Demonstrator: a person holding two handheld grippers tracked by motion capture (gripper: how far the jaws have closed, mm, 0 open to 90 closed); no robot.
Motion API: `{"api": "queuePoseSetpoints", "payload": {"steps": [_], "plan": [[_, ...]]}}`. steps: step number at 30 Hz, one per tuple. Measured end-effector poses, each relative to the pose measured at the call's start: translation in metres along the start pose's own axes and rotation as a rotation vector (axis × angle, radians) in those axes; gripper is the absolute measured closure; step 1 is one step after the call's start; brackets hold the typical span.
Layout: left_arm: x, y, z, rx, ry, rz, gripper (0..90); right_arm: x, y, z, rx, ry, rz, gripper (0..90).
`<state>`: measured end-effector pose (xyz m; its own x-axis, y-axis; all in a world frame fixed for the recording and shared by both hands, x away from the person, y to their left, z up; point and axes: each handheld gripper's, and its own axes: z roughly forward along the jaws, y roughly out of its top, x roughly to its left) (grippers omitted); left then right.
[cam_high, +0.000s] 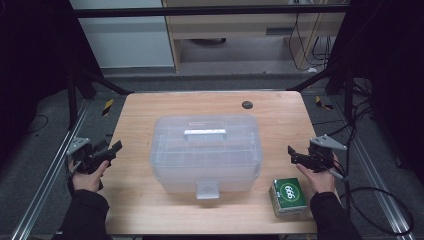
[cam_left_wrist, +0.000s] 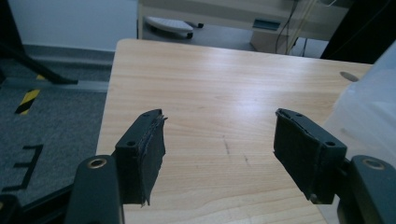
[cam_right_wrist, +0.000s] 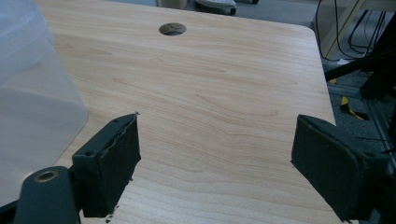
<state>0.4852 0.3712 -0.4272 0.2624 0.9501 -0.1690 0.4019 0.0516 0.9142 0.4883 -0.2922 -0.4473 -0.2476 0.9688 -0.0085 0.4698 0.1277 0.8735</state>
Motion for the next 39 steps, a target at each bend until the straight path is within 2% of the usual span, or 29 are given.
{"api": "queuePoseSetpoints", "payload": {"steps": [2, 5, 7, 11, 14, 21, 23, 24, 28, 33, 34, 39], "plan": [[-0.005, 0.003, -0.002, -0.003, -0.014, 0.035, 31.9, 0.000, 0.000, 0.000, 0.004, -0.005, -0.001, 15.8], [-0.009, 0.007, -0.004, -0.012, -0.025, 0.058, 31.1, 0.001, 0.000, 0.000, 0.010, -0.002, -0.005, 15.8], [-0.014, 0.013, -0.009, -0.023, -0.031, 0.088, 30.9, 0.002, 0.000, 0.001, 0.017, -0.009, -0.029, 15.9], [-0.018, 0.023, -0.017, -0.057, -0.061, 0.087, 29.9, 0.004, 0.001, 0.001, 0.016, -0.007, -0.045, 16.1], [-0.025, 0.032, -0.023, -0.083, -0.076, 0.107, 29.5, 0.004, 0.000, 0.002, 0.022, -0.014, -0.059, 16.1], [-0.033, 0.043, -0.031, -0.095, -0.108, 0.123, 28.3, 0.005, -0.001, 0.003, 0.029, -0.017, -0.061, 16.1], [-0.035, 0.048, -0.033, -0.096, -0.122, 0.135, 27.5, 0.005, -0.001, 0.003, 0.031, -0.021, -0.068, 15.9], [-0.036, 0.051, -0.036, -0.096, -0.145, 0.143, 27.5, 0.005, -0.001, 0.003, 0.033, -0.024, -0.075, 15.9], [-0.041, 0.060, -0.041, -0.100, -0.185, 0.193, 27.1, 0.004, 0.000, 0.003, 0.037, -0.030, -0.076, 15.5], [-0.045, 0.071, -0.044, -0.122, -0.209, 0.214, 26.9, 0.004, 0.004, -0.001, 0.026, -0.034, -0.095, 14.9], [-0.049, 0.076, -0.046, -0.133, -0.228, 0.228, 26.6, 0.004, 0.006, -0.003, 0.019, -0.036, -0.090, 14.8], [-0.056, 0.087, -0.048, -0.132, -0.255, 0.262, 26.2, 0.002, 0.010, -0.005, 0.005, -0.030, -0.087, 14.9]]}}
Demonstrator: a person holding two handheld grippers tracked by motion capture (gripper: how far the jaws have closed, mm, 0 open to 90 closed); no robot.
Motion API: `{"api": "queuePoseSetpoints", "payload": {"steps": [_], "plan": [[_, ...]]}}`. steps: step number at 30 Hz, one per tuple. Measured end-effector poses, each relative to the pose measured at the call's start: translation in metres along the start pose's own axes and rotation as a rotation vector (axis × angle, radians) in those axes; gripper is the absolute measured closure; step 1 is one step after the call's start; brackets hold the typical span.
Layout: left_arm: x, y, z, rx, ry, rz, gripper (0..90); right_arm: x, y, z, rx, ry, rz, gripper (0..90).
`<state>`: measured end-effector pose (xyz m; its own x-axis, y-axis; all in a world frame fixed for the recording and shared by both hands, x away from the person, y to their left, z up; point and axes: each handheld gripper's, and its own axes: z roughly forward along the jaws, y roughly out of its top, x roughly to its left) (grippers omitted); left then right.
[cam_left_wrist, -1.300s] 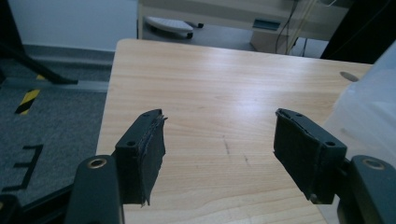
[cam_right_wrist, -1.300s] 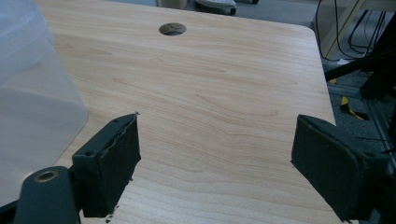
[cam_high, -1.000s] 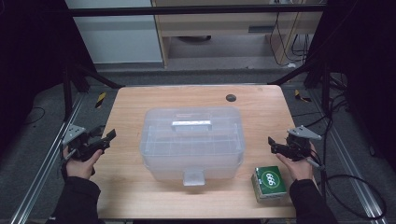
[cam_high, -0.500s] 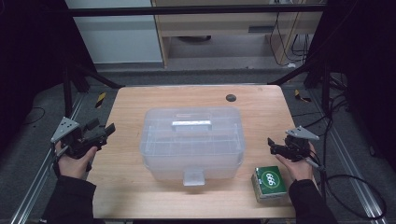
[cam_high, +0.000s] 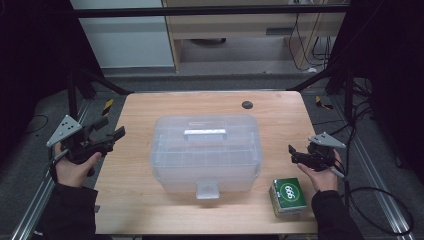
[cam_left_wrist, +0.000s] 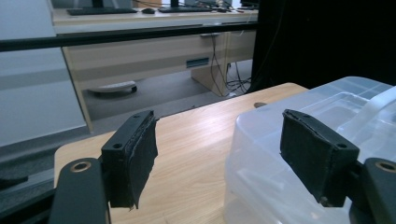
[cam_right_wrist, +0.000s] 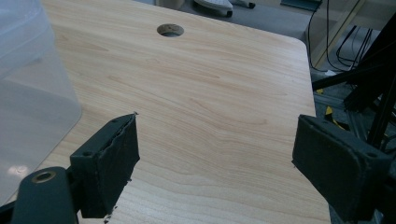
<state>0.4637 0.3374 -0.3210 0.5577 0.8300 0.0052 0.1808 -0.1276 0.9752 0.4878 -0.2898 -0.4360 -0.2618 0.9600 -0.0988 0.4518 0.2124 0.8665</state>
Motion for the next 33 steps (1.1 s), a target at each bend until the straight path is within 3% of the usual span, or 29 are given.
{"api": "queuePoseSetpoints", "payload": {"steps": [1, 7, 21, 26, 33], "plan": [[-0.002, 0.005, 0.001, 0.012, -0.010, 0.027, 26.1, 0.000, 0.000, -0.001, -0.003, 0.003, 0.003, 14.8], [-0.005, 0.022, 0.001, 0.034, -0.059, 0.099, 26.3, -0.001, 0.000, -0.001, -0.005, 0.004, 0.002, 14.8], [-0.018, 0.053, 0.006, 0.071, -0.129, 0.202, 26.4, 0.001, 0.000, 0.001, -0.008, 0.011, -0.008, 14.4], [-0.023, 0.057, 0.011, 0.075, -0.148, 0.218, 26.2, 0.002, 0.000, 0.001, -0.004, 0.014, -0.018, 14.4], [-0.029, 0.064, 0.018, 0.126, -0.180, 0.270, 25.7, 0.000, -0.001, 0.003, 0.000, 0.014, -0.018, 14.3]]}}
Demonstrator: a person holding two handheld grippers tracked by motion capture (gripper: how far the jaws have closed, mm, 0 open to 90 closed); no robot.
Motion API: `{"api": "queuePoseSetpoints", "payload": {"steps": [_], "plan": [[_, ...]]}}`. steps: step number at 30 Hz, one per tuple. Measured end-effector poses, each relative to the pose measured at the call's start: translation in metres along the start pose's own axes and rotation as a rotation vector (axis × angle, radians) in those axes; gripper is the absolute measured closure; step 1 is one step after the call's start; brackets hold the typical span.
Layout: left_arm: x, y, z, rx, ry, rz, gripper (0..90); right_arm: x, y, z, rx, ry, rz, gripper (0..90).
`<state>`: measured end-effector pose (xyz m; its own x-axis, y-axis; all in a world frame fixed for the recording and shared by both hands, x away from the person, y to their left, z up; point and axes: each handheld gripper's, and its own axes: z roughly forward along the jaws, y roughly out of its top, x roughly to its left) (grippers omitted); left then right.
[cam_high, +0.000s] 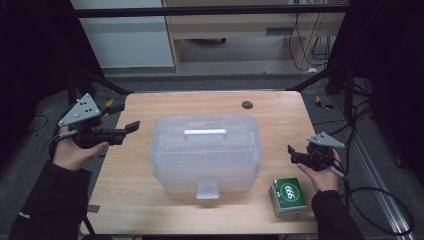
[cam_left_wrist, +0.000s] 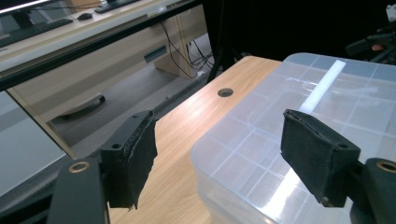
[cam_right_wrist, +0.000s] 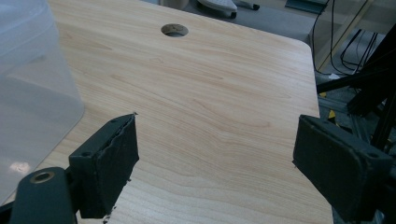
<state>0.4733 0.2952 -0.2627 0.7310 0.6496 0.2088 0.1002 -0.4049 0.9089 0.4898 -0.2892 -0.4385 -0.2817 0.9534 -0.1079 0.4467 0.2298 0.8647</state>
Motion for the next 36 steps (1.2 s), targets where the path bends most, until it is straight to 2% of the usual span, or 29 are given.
{"api": "queuePoseSetpoints", "payload": {"steps": [18, 22, 24, 27, 28, 35, 36], "plan": [[-0.016, 0.020, 0.011, 0.059, -0.071, 0.088, 25.4, -0.001, -0.001, 0.002, 0.012, 0.001, -0.001, 13.8], [-0.017, 0.022, 0.012, 0.061, -0.084, 0.091, 25.4, -0.001, -0.002, 0.002, 0.013, 0.002, -0.001, 13.8], [-0.020, 0.025, 0.013, 0.078, -0.105, 0.120, 25.5, 0.000, -0.002, 0.003, 0.016, 0.005, -0.002, 13.8], [-0.022, 0.027, 0.013, 0.092, -0.116, 0.140, 25.5, 0.000, -0.002, 0.003, 0.017, 0.009, 0.003, 13.8], [-0.024, 0.029, 0.014, 0.106, -0.133, 0.152, 25.4, -0.001, -0.002, 0.004, 0.018, 0.009, 0.006, 13.9], [-0.029, 0.035, 0.019, 0.136, -0.134, 0.196, 25.4, 0.000, -0.001, 0.005, 0.031, 0.004, -0.005, 14.2], [-0.032, 0.036, 0.021, 0.151, -0.125, 0.219, 25.4, 0.000, -0.001, 0.004, 0.030, 0.006, 0.000, 14.3]]}}
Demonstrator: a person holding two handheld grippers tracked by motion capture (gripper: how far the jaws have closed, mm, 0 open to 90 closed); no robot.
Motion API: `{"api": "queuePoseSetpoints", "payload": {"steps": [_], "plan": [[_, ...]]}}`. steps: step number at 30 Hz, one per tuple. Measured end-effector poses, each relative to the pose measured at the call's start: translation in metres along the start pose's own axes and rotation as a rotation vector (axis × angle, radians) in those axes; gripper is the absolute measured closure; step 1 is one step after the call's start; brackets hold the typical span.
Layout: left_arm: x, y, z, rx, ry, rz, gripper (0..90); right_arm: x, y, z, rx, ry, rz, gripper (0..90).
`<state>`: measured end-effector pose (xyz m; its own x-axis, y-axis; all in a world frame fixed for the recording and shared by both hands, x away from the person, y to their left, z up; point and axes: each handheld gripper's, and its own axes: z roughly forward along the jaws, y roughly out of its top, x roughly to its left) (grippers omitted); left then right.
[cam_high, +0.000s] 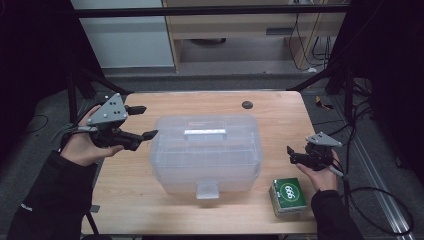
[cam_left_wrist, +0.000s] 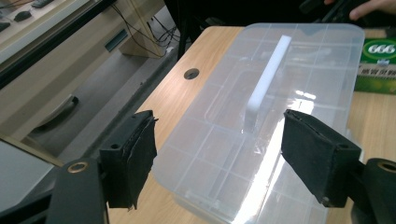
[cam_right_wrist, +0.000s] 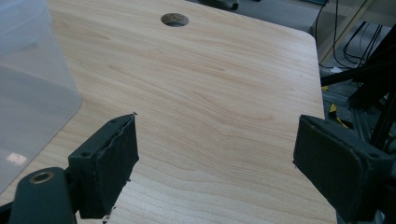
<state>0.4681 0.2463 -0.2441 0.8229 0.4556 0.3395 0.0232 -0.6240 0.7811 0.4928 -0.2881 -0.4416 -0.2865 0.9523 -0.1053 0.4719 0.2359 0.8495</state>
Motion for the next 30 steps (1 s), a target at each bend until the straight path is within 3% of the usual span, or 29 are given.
{"api": "queuePoseSetpoints", "payload": {"steps": [5, 10, 11, 18, 29, 30], "plan": [[-0.003, 0.004, 0.004, 0.040, 0.024, 0.042, 25.4, 0.000, 0.000, 0.001, 0.009, 0.001, -0.008, 14.4], [-0.008, 0.012, 0.011, 0.048, 0.023, 0.077, 25.2, 0.000, -0.001, 0.002, 0.017, 0.004, -0.003, 14.6], [-0.010, 0.014, 0.014, 0.074, 0.037, 0.086, 25.3, 0.000, -0.001, 0.002, 0.020, 0.002, 0.002, 14.7], [-0.018, 0.019, 0.024, 0.102, 0.041, 0.138, 25.3, 0.001, -0.001, 0.003, 0.026, 0.007, -0.003, 15.0], [-0.031, 0.024, 0.037, 0.126, 0.056, 0.186, 25.9, 0.001, -0.002, 0.003, 0.039, 0.006, 0.002, 15.4], [-0.033, 0.026, 0.040, 0.143, 0.053, 0.209, 26.0, 0.001, -0.002, 0.003, 0.039, 0.005, 0.001, 15.5]]}}
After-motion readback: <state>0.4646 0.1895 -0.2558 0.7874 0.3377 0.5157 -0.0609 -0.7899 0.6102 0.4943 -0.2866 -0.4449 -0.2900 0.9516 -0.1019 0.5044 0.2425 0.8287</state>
